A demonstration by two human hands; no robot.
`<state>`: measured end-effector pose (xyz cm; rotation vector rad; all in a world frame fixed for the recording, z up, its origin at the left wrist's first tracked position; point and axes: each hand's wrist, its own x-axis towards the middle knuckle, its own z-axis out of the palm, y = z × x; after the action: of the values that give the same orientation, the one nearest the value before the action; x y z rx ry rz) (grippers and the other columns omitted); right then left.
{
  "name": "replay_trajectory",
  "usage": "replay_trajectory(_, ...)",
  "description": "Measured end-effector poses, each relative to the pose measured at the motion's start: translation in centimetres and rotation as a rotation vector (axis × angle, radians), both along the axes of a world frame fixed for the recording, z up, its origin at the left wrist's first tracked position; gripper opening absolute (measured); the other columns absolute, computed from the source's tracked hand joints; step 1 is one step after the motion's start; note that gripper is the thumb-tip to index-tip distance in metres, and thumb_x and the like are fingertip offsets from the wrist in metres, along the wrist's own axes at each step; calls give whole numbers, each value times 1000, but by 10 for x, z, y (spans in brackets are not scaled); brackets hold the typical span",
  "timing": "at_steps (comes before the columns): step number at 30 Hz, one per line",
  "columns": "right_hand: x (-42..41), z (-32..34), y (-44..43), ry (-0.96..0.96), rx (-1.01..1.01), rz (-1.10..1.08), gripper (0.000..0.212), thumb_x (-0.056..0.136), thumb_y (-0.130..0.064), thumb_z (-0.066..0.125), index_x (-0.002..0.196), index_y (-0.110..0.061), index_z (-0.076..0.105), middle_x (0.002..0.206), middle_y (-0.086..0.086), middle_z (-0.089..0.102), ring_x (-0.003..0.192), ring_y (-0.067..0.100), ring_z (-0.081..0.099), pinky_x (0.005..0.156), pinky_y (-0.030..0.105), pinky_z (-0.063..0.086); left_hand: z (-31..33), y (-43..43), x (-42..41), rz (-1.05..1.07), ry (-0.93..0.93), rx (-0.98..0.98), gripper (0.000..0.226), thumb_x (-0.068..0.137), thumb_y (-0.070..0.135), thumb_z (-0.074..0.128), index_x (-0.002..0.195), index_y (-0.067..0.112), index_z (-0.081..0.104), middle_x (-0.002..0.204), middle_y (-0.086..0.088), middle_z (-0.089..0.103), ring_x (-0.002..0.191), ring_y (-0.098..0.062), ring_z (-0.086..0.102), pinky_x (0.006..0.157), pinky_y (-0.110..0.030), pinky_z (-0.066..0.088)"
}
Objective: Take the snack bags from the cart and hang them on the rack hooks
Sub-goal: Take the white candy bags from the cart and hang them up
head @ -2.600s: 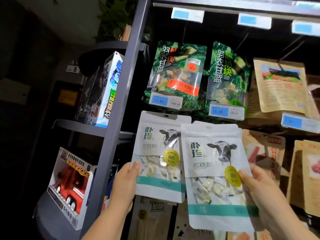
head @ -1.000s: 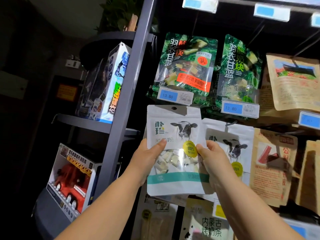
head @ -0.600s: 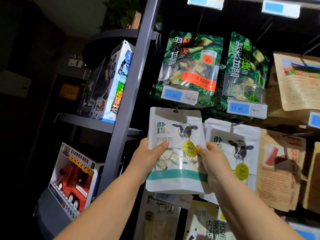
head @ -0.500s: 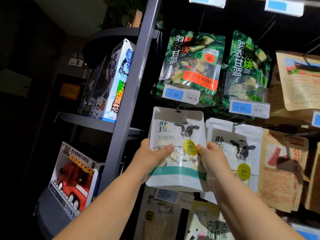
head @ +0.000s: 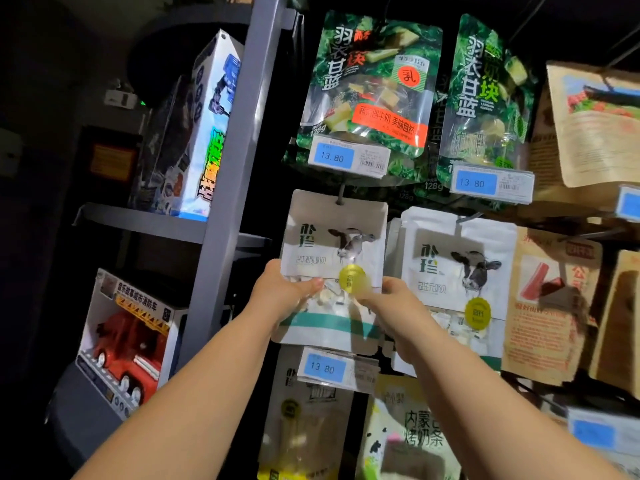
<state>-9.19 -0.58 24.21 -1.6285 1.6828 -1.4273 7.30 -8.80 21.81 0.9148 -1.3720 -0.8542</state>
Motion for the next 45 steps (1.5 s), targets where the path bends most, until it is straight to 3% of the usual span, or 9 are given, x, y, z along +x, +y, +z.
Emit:
replay_trajectory(8,-7,-16,9,133,18,-5,61,94,-38,60,146,-21,34,135,3,53,111,23,58,87,35,51,-12,7,-15,373,-119,-31,76,74,39,78,132,21,34,139,-5,33,121,-27,41,95,-38,40)
replay_trajectory(11,-13,-20,14,108,-58,-6,41,94,-36,60,131,-22,49,123,-2,59,108,20,60,94,42,52,-13,25,-28,493,-195,-212,79,74,35,78,136,25,29,145,-2,18,132,-25,23,110,-43,28)
replay_trajectory(15,-25,-28,32,-10,-180,4,3,94,-26,60,93,-29,57,97,-4,64,86,20,67,75,40,56,-15,57,-50,451,-231,-396,54,79,33,73,124,28,44,137,2,27,128,-17,19,106,-36,25)
replay_trajectory(19,-56,-47,69,-84,-257,-8,10,95,-21,58,89,-28,61,90,-1,68,70,11,66,61,28,47,-23,94,-79,231,-220,-448,30,83,29,70,109,30,54,120,8,43,121,-15,37,97,-26,31)
replay_trajectory(23,-118,-102,124,-203,-195,-116,13,99,-17,52,92,-23,61,81,-3,67,61,9,59,48,19,41,-64,138,-133,-236,-231,-332,19,83,20,71,88,32,56,91,13,57,81,-2,54,71,-13,41)
replay_trajectory(28,-204,-207,209,-191,-9,-446,13,98,-25,55,87,-22,61,75,-2,62,70,14,58,64,28,44,-158,201,-228,-771,-421,-29,21,88,4,63,84,21,51,72,9,45,50,5,44,57,-9,36)
replay_trajectory(34,-261,-291,315,-210,216,-675,11,84,-44,57,83,-33,60,85,9,66,76,25,64,76,49,53,-262,291,-319,-1022,-693,108,12,90,12,62,90,17,51,72,3,51,49,6,46,48,-6,35)
replay_trajectory(41,-284,-378,480,-323,517,-904,9,92,-21,60,96,-26,55,89,6,66,73,19,62,66,36,51,-354,392,-349,-1338,-1180,-38,23,89,31,63,110,19,61,88,4,57,84,-9,52,55,-5,35)
replay_trajectory(45,-282,-423,562,-350,633,-1122,11,91,-32,63,98,-29,55,96,1,68,87,26,66,77,42,53,-395,419,-353,-1398,-1413,-116,42,83,54,57,109,21,59,109,-4,64,104,-22,57,80,-24,40)
